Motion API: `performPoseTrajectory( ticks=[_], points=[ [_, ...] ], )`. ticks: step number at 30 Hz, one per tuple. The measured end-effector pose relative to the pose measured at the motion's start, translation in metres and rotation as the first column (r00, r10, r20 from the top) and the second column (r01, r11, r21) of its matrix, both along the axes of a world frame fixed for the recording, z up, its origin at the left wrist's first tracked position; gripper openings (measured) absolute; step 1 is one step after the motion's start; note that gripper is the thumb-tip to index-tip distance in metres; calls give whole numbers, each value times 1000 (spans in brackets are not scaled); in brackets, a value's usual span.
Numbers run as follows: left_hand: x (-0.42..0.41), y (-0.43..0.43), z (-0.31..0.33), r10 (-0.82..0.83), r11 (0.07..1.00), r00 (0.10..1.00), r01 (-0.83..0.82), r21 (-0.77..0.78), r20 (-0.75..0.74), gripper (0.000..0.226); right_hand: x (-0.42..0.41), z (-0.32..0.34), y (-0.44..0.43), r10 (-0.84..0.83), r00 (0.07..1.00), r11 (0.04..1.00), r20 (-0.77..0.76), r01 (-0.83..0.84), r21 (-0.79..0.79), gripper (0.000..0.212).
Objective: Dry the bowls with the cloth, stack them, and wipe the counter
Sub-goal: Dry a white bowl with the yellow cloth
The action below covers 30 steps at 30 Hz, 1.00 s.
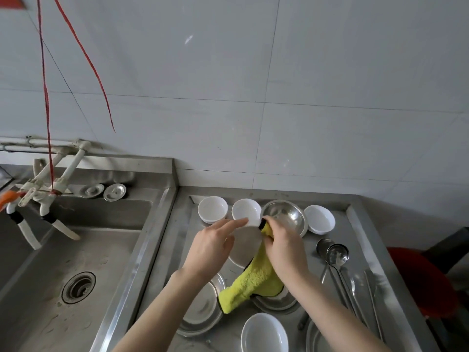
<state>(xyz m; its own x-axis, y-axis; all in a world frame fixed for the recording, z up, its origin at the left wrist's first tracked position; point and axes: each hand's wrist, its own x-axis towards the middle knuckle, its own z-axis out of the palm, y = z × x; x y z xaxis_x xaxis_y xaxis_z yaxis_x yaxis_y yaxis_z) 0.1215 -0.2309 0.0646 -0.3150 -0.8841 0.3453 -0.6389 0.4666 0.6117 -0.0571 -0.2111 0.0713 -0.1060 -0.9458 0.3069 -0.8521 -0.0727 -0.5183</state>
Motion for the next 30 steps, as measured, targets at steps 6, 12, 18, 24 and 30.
performPoseTrajectory(
  ticks=[6, 12, 18, 24, 30],
  points=[
    [4, 1, 1, 41, 994, 997, -34, 107, -69, 42, 8, -8, 0, 13, 995, 999, -96, -17, -49, 40],
    [-8, 26, 18, 266, 855, 908, -68, 514, -322, 35, 3, -13, 0, -82, 995, 980, -50, 71, -188, 48],
    [-26, 11, 30, 559, 627, 540, 223, 747, -630, 31, 23, -23, 19, 51, 990, 953, -132, -88, -291, 55],
    [-19, 6, 28, 642, 628, 407, 206, 750, -650, 24, 23, -24, 29, 296, 946, 920, -130, -319, -227, 50],
    [12, 0, 19, 578, 627, 365, 374, 684, -730, 24, -1, -18, 31, 209, 940, 973, 269, -171, -158, 40]
  ],
)
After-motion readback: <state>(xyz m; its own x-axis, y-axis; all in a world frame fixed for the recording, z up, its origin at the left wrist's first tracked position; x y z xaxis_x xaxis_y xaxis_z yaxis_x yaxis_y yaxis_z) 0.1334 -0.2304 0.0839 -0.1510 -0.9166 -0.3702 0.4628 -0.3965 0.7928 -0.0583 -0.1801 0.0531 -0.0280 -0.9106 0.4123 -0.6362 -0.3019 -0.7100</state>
